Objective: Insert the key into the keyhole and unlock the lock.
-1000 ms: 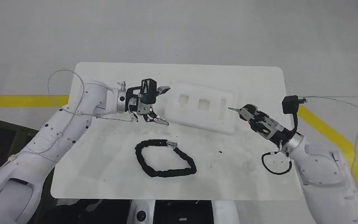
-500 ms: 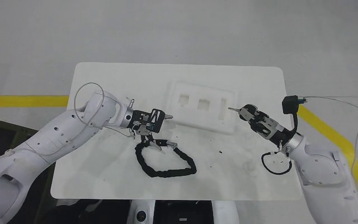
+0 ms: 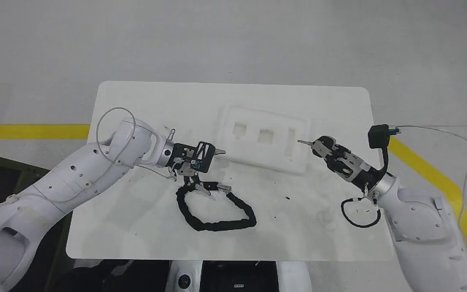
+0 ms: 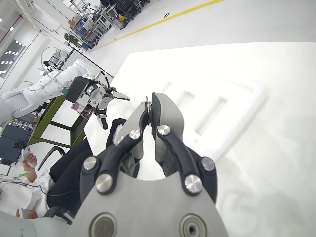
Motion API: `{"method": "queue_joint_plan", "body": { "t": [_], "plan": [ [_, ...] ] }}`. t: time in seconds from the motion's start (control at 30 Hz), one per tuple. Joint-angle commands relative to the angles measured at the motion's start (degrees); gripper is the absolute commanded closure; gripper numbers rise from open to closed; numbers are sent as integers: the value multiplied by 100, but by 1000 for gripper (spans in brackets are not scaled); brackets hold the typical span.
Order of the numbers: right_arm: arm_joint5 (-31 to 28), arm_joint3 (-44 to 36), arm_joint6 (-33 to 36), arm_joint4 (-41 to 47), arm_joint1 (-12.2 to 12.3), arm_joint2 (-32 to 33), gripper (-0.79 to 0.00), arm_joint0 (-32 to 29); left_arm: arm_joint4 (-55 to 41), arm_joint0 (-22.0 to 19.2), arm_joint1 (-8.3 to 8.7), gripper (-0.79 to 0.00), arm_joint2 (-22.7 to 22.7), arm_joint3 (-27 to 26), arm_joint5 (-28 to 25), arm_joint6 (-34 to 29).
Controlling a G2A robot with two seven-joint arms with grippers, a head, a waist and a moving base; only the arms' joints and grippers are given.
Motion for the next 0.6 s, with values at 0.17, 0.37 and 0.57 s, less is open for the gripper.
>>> {"method": "queue_joint_plan", "body": {
  "t": [0.17, 0.37, 0.57],
  "plan": [
    [0, 0, 0, 0, 0, 0, 0, 0, 39, 204, -74, -785, 138, -93, -13, -221],
    [0, 0, 0, 0, 0, 0, 0, 0, 181, 159, -170, -785, 515, -55, -13, -134],
    [0, 0, 0, 0, 0, 0, 0, 0, 388, 100, -285, -785, 656, 111, -13, -12]
  ]
}}
